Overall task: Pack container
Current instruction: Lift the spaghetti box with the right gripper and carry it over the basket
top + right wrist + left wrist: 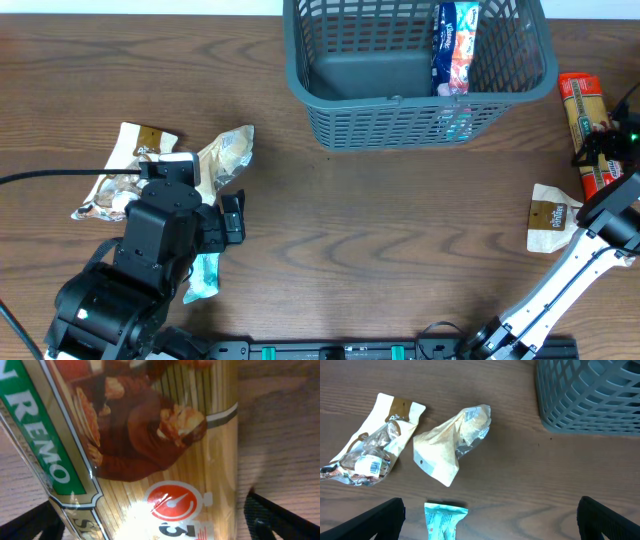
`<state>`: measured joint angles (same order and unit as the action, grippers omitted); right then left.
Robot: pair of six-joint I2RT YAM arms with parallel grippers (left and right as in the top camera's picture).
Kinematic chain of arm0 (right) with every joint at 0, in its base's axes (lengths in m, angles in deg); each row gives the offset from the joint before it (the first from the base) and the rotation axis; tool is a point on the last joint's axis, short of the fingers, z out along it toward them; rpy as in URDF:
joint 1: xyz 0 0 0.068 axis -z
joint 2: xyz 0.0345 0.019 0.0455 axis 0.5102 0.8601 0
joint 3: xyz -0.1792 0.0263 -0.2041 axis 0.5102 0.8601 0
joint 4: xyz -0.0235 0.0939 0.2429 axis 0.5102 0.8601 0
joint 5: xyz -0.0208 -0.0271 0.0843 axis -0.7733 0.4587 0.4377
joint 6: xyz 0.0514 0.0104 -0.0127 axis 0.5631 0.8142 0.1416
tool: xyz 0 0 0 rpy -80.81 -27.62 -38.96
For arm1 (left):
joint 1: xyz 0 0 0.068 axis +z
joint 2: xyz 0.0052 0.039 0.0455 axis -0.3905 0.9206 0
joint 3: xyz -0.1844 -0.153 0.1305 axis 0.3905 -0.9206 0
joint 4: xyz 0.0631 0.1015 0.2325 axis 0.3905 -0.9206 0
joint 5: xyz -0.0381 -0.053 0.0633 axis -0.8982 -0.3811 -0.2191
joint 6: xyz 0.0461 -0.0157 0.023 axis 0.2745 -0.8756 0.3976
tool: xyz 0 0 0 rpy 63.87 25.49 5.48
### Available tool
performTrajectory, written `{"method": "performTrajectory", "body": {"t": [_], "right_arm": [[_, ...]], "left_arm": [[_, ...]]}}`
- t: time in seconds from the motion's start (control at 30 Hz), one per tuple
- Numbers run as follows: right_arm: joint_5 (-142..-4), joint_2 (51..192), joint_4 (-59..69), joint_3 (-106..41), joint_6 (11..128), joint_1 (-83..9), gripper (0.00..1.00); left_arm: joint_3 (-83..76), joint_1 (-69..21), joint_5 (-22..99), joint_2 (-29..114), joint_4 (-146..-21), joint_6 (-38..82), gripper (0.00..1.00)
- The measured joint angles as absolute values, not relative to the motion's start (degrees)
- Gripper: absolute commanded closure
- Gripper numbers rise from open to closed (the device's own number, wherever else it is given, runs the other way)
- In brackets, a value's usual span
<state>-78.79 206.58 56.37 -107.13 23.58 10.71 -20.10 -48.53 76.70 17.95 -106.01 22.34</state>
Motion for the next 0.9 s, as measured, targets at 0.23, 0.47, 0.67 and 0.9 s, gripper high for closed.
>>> {"method": "performTrajectory", "body": {"t": [0.23,0.47,0.67,0.9], "right_arm": [[-77.5,205.6,55.5,-107.0,26.2,10.6,0.99],[-76.8,205.3,54.9,-107.1,29.3,10.6,0.99],[-75.7,205.9,56.6,-109.3,32.3,10.4,0.99],[-71.1,207.3,60.4,-118.4,33.8,8.7,0.98]], "left_arm": [[-20.1,-48.5,76.7,18.0,-106.0,22.3,0.01],[-20.1,-48.5,76.7,18.0,-106.0,22.3,0.01],[-20.1,-48.5,76.7,18.0,-106.0,22.3,0.01],[-20.1,-48.5,76.7,18.0,-106.0,22.3,0.01]]}}
